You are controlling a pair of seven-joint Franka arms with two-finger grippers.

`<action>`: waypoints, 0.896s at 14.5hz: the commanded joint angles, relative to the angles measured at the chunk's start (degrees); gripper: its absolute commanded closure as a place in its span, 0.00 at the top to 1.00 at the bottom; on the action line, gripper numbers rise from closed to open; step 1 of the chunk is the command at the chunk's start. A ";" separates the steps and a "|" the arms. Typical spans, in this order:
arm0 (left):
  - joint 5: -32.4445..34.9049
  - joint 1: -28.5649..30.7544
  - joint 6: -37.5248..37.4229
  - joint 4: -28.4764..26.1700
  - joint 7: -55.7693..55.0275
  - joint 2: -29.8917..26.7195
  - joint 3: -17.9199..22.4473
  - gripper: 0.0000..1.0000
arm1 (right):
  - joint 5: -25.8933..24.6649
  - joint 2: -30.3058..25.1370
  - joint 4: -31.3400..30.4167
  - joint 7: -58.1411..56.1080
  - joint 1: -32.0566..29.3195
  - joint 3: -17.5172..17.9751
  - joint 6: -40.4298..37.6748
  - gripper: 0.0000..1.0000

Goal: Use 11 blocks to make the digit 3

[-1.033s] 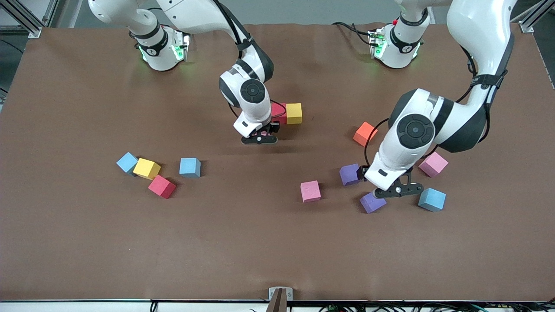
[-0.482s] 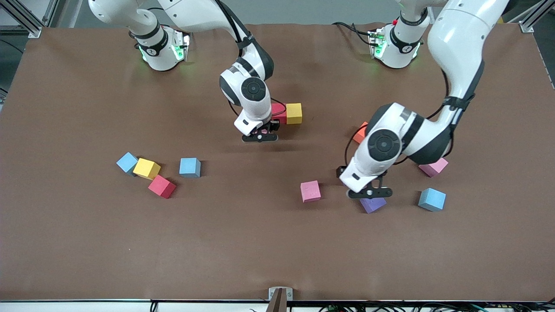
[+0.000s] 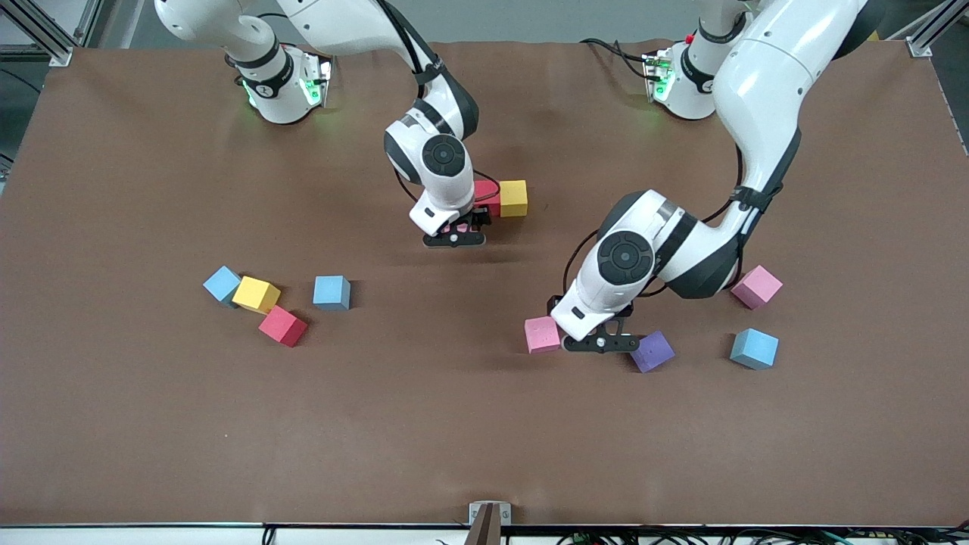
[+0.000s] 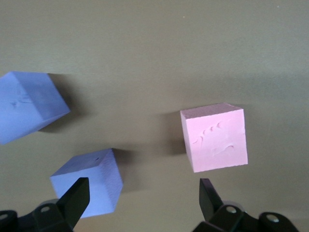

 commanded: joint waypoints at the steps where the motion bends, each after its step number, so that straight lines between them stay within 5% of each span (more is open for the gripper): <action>1: 0.57 -1.25 1.91 1.77 -0.05 1.61 0.26 1.00 | 1.05 -3.11 2.79 0.20 -2.37 -0.14 -6.42 1.00; 8: 0.66 -1.34 9.11 2.82 -0.67 5.20 0.79 1.00 | 0.43 -6.81 7.19 -13.84 -12.82 -0.49 -17.42 1.00; 13: 0.31 -2.74 12.80 5.55 -4.95 8.20 1.23 0.99 | 0.25 -7.42 6.41 -22.64 -22.32 -0.93 -18.05 1.00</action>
